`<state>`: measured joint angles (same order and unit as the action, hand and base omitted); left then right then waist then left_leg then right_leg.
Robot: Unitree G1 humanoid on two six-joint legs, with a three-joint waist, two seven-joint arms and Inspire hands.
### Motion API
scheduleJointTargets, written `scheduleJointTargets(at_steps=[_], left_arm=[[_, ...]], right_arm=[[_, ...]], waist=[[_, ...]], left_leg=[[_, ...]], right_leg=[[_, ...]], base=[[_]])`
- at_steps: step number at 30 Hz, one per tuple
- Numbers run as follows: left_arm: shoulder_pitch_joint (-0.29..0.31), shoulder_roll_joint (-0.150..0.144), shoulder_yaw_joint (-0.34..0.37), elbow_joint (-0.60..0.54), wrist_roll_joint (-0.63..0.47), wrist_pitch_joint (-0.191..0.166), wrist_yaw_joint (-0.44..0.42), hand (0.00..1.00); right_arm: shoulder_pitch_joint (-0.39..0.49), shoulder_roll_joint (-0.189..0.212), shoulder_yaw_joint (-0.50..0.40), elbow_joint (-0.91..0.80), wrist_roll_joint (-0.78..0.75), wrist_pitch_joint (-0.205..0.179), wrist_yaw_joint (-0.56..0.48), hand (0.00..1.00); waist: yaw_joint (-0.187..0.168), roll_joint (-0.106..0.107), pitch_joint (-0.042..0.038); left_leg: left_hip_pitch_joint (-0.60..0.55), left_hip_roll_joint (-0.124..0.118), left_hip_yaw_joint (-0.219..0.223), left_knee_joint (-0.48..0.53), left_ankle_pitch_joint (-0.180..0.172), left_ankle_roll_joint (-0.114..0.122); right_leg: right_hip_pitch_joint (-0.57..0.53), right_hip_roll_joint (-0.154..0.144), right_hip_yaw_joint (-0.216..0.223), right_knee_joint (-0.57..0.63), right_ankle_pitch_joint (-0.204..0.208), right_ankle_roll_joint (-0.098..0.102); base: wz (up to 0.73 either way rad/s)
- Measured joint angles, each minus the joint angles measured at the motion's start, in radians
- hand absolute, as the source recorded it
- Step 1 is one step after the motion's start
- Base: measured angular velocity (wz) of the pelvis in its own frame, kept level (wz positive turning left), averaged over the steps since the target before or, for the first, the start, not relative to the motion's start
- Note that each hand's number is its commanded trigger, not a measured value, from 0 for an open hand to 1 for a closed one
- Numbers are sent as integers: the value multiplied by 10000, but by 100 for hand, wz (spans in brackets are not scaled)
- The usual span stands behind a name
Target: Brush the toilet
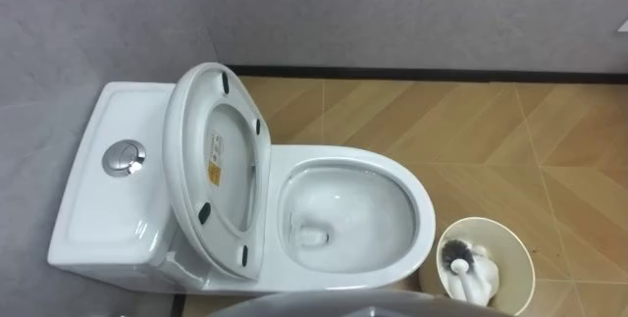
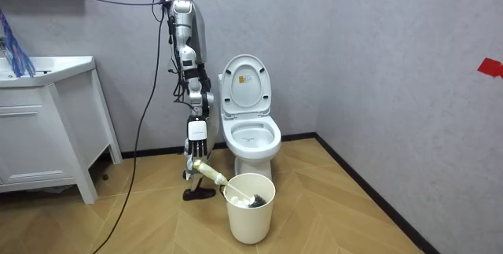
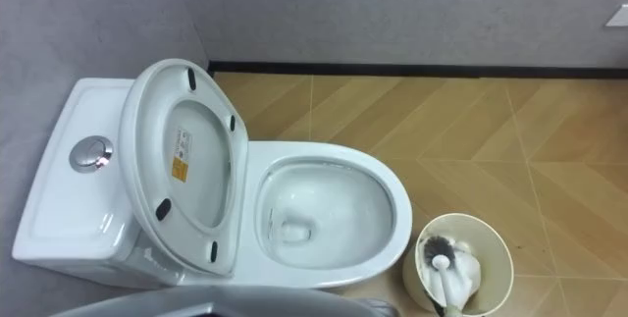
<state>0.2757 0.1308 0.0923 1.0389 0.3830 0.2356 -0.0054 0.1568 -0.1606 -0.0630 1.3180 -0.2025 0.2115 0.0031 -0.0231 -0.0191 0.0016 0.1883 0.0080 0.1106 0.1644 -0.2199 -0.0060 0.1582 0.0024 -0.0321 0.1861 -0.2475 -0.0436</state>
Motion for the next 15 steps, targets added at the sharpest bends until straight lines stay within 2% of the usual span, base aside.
scheduleJointTargets(at_steps=[9, 15], left_arm=[[-58, 6, -167, 27, 3, 30, -47, 0], [-35, -12, -88, 23, -2, 15, 157, 0]], right_arm=[[-20, 1, 7, 17, 25, -15, -48, 0], [-22, 68, -430, -1, 1037, -63, -999, 0]], waist=[[13, -1, -2], [13, 0, -3]], left_leg=[[8, 1, -3, 1, 0, 1], [31, 0, -19, 2, 0, 1]], right_leg=[[6, -3, 8, 10, 12, 15], [23, 2, 15, 12, 18, 19]], base=[[0], [0]])
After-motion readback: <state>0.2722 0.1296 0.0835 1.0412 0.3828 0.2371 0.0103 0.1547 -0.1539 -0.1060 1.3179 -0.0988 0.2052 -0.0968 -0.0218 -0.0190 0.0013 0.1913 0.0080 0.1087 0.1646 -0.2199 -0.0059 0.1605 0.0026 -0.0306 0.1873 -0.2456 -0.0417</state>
